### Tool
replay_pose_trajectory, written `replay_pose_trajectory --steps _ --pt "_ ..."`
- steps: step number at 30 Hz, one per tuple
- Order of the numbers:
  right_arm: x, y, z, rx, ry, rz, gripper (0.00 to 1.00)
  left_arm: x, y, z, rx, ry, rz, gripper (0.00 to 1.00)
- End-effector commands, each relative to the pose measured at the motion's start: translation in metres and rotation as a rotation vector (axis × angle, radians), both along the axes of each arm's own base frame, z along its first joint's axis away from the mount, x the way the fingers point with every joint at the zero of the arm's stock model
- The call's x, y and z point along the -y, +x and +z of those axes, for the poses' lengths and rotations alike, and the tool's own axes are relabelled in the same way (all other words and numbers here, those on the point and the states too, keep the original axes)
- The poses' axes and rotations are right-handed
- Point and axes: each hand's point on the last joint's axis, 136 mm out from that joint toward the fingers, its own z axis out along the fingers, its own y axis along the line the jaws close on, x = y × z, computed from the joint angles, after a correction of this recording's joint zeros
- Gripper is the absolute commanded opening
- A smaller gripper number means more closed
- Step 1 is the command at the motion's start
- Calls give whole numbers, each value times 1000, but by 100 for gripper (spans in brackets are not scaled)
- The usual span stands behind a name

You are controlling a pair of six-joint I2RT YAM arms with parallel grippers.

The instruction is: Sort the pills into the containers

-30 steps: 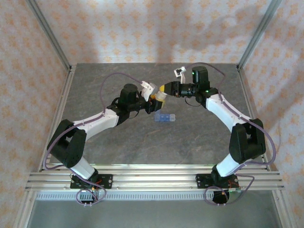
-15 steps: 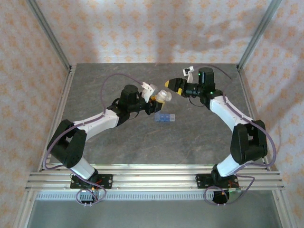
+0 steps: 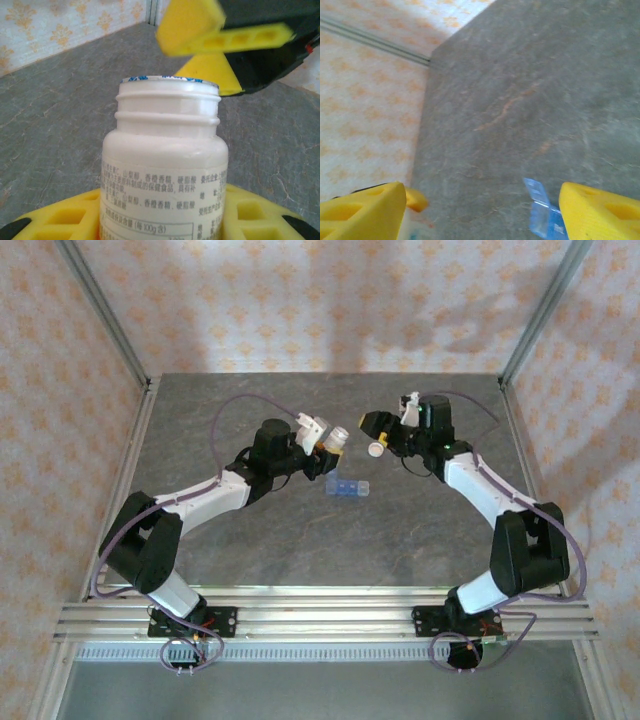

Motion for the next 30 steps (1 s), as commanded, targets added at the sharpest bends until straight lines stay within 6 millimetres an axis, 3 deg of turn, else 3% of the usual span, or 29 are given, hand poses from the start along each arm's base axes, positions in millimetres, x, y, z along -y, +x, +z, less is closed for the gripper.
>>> replay_pose_trajectory --steps 1,6,13,17,24,30 --pt "14 9 -15 -20 -50 -81 79 -3 -2 20 76 -15 19 0" --pt "27 12 -43 -96 -121 -145 78 -13 1 20 97 -25 82 0" --pt "35 11 -79 -166 -186 -165 76 -27 2 6 98 -30 163 0" --pt "47 13 -96 -216 -314 -166 69 -29 0 -1 81 -25 172 0" --pt "59 29 -107 -280 -493 -127 49 -29 1 -4 78 -33 175 0" --pt "54 52 -115 -334 -618 -69 45 -29 2 -1 84 -56 183 0"
